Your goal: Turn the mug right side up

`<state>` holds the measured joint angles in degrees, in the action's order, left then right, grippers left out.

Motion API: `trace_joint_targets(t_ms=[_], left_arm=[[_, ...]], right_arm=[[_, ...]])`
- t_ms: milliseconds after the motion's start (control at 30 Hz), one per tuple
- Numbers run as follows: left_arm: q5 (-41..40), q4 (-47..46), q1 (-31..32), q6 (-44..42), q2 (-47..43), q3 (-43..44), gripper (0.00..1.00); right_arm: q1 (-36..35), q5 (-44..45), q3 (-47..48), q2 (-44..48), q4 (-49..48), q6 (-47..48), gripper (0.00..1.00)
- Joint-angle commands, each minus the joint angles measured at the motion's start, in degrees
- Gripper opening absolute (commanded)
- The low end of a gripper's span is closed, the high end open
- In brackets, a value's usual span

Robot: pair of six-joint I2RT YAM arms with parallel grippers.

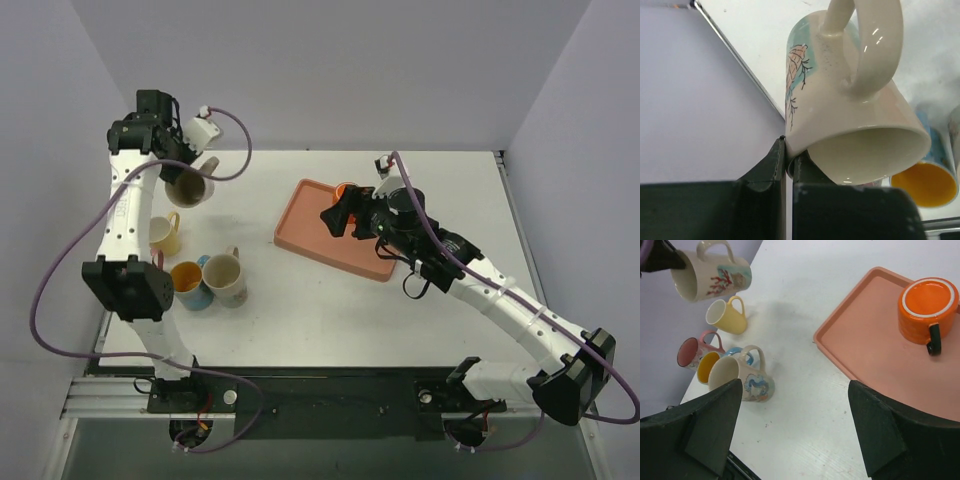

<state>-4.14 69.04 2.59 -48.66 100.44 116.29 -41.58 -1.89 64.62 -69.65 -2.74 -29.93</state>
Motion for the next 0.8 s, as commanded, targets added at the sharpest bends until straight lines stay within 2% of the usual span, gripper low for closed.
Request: trace_joint_targets(t_ms=[0, 33, 100, 233, 433, 600, 767], left_arm=[[4.1, 15.0, -6.1, 15.9, 11.8, 19.7, 0.00], [4.1, 16.5, -6.5, 17.4, 13.6, 23.1, 0.00], [5.8, 18.3, -7.2, 19.0, 17.1, 23.9, 0.00], [6.3, 17.8, -7.5, 20.0, 17.2, 19.1, 0.00], [9.5, 18.9, -8.8, 19.8, 18.6, 17.0, 0.00], [8.6, 20.3, -9.1, 19.0, 20.1, 11.3, 0.00], [8.4, 20.2, -9.8, 18.3, 21.0, 9.1, 0.00]], right_arm=[[0.6, 4.2, -0.8, 1.4, 1.0, 3.3, 0.81], [1.0, 4.3, -0.8, 1.4, 1.4, 4.2, 0.81], [1.5, 5.9, -0.7, 0.1, 2.5, 5.7, 0.81], [2.3, 7.6, 0.5, -2.5, 6.6, 7.7, 0.81], [2.4, 6.0, -0.4, -5.1, 5.7, 7.3, 0.81], [3.1, 5.5, 0.4, -9.2, 5.7, 8.3, 0.81], [6.9, 4.3, 5.1, -15.9, 6.9, 11.0, 0.80]])
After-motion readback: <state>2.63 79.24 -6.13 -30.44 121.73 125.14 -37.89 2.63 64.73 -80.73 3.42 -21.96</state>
